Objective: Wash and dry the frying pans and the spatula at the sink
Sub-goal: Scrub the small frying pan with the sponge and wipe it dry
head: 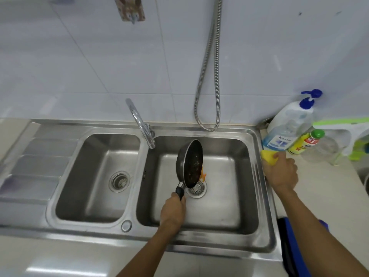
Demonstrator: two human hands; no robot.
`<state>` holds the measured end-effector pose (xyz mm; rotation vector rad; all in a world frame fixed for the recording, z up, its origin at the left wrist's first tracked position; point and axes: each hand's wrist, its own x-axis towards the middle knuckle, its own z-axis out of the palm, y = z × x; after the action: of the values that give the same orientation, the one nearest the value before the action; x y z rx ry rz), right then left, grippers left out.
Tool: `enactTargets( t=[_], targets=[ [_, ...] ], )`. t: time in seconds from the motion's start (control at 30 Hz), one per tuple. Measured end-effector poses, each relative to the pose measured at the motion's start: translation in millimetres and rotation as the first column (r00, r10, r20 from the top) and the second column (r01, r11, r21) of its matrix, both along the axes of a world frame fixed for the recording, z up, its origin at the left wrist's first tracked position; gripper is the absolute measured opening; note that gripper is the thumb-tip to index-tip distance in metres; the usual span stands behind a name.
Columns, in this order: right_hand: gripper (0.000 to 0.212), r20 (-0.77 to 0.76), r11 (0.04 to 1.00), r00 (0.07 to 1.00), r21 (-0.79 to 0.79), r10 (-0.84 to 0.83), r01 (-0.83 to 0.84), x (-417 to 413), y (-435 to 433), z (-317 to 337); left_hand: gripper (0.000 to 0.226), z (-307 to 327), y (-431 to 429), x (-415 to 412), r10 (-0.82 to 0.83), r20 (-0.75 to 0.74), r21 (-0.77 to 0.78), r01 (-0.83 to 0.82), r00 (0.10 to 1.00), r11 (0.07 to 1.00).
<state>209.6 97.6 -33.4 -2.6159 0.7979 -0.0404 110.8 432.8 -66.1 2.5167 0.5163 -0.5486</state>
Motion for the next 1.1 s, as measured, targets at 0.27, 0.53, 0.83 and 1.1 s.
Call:
enactTargets(
  t=[0.27,0.53,0.83,1.1],
  targets=[
    [0.04,0.105,0.952,0.987,0.269,0.125,-0.149,-21,83,34,0.033,-3,26,-14,-0.163,0.076,0.083,0.157,0.984,0.984],
    [0.043,0.079,0.77,0.885,0.463,0.459,-0.44,-20,201,30,0.038,-3,57,-8,-0.077,-0.051,-0.513,0.04,0.996,0.858],
    [0.027,-0.072,0.764,0.78,-0.16,0.622,-0.625,-2,213,3,0.039,35,76,7,-0.017,-0.033,-0.657,-0.008,0.999,0.754],
    [0.016,-0.011,0.657,0.679,-0.238,0.734,-0.715,48,240,17,0.039,38,67,10,-0.081,-0.054,-0.662,0.025,0.995,0.749]
  ],
)
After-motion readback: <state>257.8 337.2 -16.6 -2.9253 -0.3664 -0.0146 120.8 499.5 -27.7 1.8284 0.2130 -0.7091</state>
